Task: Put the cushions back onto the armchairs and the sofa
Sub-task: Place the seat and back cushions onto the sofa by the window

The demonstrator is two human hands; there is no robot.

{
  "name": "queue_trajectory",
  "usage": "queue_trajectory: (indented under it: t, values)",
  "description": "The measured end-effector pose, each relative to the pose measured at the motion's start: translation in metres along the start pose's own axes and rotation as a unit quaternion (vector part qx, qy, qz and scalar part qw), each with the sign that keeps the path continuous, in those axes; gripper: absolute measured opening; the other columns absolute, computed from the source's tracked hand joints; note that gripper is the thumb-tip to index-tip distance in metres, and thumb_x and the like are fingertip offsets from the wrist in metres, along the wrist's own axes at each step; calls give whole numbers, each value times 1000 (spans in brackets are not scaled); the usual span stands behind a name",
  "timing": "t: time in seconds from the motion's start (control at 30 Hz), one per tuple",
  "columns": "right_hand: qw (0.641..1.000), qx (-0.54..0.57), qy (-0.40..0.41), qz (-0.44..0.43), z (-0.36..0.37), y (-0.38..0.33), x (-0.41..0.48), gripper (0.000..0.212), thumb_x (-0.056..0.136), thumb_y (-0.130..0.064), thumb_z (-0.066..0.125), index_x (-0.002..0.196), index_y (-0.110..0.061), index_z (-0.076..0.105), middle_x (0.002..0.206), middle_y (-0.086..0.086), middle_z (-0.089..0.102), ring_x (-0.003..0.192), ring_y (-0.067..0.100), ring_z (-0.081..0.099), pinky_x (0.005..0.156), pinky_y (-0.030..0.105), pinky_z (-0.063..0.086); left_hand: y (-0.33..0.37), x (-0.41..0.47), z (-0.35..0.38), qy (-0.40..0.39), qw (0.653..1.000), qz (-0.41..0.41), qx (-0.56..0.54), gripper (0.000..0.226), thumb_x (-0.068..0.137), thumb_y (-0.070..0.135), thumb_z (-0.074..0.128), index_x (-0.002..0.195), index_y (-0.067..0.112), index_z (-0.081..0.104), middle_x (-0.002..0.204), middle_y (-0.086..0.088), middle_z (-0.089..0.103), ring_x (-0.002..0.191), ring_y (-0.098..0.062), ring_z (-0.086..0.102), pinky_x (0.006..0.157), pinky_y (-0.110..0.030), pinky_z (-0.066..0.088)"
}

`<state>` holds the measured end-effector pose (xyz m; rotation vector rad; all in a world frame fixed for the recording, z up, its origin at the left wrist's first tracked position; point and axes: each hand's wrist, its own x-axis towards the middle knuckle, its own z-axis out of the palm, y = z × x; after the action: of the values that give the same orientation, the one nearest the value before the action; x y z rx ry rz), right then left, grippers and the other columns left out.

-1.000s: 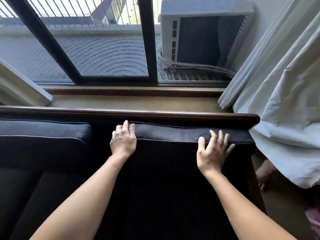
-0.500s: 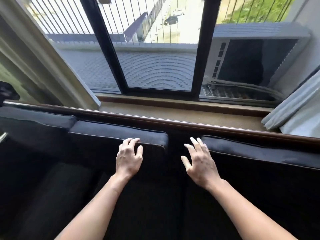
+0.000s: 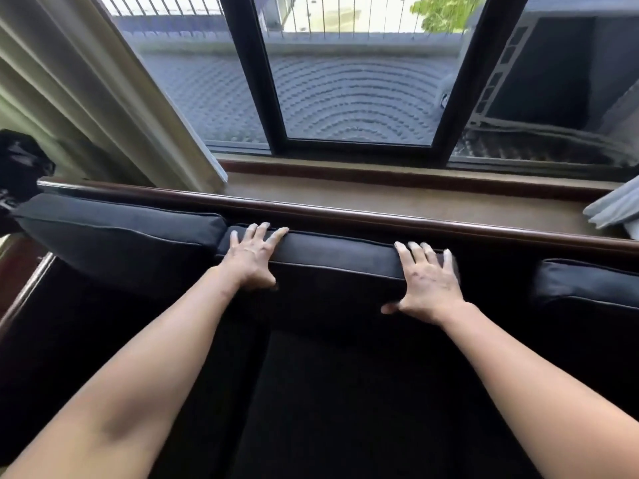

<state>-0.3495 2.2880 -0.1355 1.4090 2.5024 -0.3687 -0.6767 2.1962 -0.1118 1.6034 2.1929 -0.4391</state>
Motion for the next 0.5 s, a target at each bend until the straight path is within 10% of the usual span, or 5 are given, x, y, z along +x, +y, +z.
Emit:
queue_trajectory:
  t: [0.5]
  values:
    - [991, -69, 114, -16, 9, 23, -21, 124, 45, -83, 77, 148, -23, 42, 131, 5, 56, 123, 27, 50, 108, 57, 33, -11, 3, 27, 103, 993, 62, 19, 136, 46, 77, 85, 159, 39, 21, 154, -2, 35, 146, -26, 27, 117, -70, 23]
